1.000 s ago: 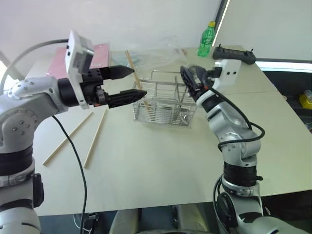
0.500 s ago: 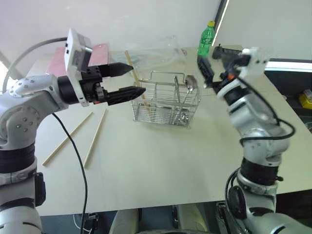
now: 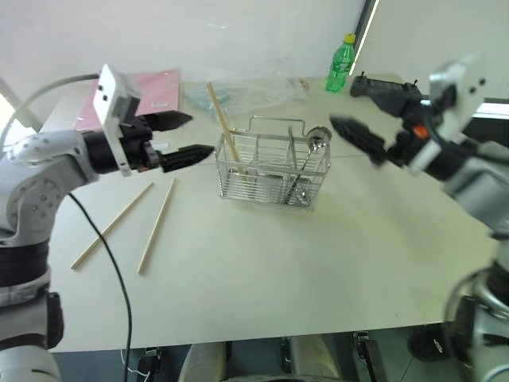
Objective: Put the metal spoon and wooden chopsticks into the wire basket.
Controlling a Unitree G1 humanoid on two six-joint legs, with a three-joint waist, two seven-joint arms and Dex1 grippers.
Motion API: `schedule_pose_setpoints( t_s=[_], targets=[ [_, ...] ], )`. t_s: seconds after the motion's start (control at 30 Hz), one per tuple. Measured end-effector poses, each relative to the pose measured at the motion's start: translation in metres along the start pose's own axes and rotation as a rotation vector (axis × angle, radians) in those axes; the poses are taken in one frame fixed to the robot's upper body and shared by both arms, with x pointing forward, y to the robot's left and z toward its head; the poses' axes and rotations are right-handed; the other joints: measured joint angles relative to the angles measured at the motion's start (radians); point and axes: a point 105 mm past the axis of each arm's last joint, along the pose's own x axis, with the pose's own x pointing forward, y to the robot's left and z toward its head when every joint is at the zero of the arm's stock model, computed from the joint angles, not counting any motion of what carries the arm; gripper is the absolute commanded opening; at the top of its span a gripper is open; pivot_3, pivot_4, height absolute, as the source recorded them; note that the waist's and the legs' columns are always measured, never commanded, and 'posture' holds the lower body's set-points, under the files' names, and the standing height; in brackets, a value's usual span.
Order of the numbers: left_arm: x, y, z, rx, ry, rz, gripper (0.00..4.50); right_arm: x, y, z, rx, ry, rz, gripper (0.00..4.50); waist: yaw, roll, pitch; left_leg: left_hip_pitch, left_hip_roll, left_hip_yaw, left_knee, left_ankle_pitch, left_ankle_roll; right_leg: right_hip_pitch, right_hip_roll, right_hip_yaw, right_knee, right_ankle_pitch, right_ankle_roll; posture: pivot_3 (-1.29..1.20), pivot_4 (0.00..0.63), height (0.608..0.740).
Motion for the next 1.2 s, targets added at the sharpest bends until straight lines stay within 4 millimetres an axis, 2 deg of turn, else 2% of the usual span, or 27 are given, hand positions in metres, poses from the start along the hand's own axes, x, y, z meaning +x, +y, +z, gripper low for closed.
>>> schedule_pose_setpoints(
  t_s=[0.1,0.2,0.3,0.43,0.57,0.7,0.9,1.2],
  targets=[
    [-0.009,0.036,-0.026,-0.014,0.129,0.139,4.5,-0.022,0.023,0.0,0.033,0.075,0.184,4.46,-0.003,-0.001,0.001,0.001,0.0,0.001,0.001,0.0,0.0,0.0,0.0,0.0,0.0,0.0,0.0,0.0,0.15,0.728],
    [-0.016,0.058,-0.053,-0.029,0.267,0.216,4.5,-0.035,0.04,-0.005,0.048,0.132,0.282,4.46,-0.001,-0.003,0.001,0.001,0.001,0.001,0.001,0.0,0.0,0.0,0.0,0.0,0.0,-0.001,0.001,0.0,0.15,0.728],
    [-0.028,0.076,-0.085,-0.084,0.39,0.278,4.5,-0.038,0.055,-0.019,0.066,0.184,0.329,4.46,-0.001,-0.005,0.001,0.0,0.002,0.002,0.001,0.0,0.0,0.0,0.0,0.0,0.0,0.0,0.0,0.0,0.15,0.728],
    [-0.032,0.089,-0.113,-0.085,0.514,0.297,4.5,-0.037,0.059,-0.025,0.066,0.181,0.313,4.46,0.004,-0.007,0.001,-0.001,0.002,0.002,0.002,0.0,0.0,-0.001,0.0,0.0,0.0,0.001,-0.001,0.0,0.15,0.728],
    [-0.027,0.097,-0.128,-0.092,0.597,0.273,4.5,-0.036,0.056,-0.029,0.078,0.158,0.26,4.46,0.014,-0.009,0.001,-0.001,0.002,0.002,0.002,0.0,0.0,-0.001,-0.001,0.0,0.0,0.001,-0.001,0.0,0.15,0.728],
    [-0.019,0.104,-0.139,-0.084,0.677,0.268,4.5,-0.032,0.064,-0.033,0.101,0.117,0.219,4.46,0.023,-0.01,0.001,-0.001,0.002,0.002,0.001,0.0,0.0,-0.001,0.0,0.0,0.0,0.001,-0.001,0.0,0.15,0.728],
    [-0.015,0.099,-0.167,-0.089,0.786,0.241,4.5,-0.031,0.071,-0.038,0.129,0.091,0.141,4.46,0.023,-0.011,0.001,-0.002,0.002,0.002,0.001,0.0,0.0,-0.001,-0.001,-0.001,0.0,0.003,0.002,0.0,0.15,0.728],
    [-0.007,0.1,-0.168,-0.04,0.811,0.236,4.5,-0.035,0.079,-0.041,0.165,0.091,0.108,4.46,0.025,-0.01,-0.001,0.0,0.003,0.002,0.007,0.0,0.0,0.003,-0.001,-0.001,0.001,0.001,0.0,0.0,0.15,0.728]
  ],
)
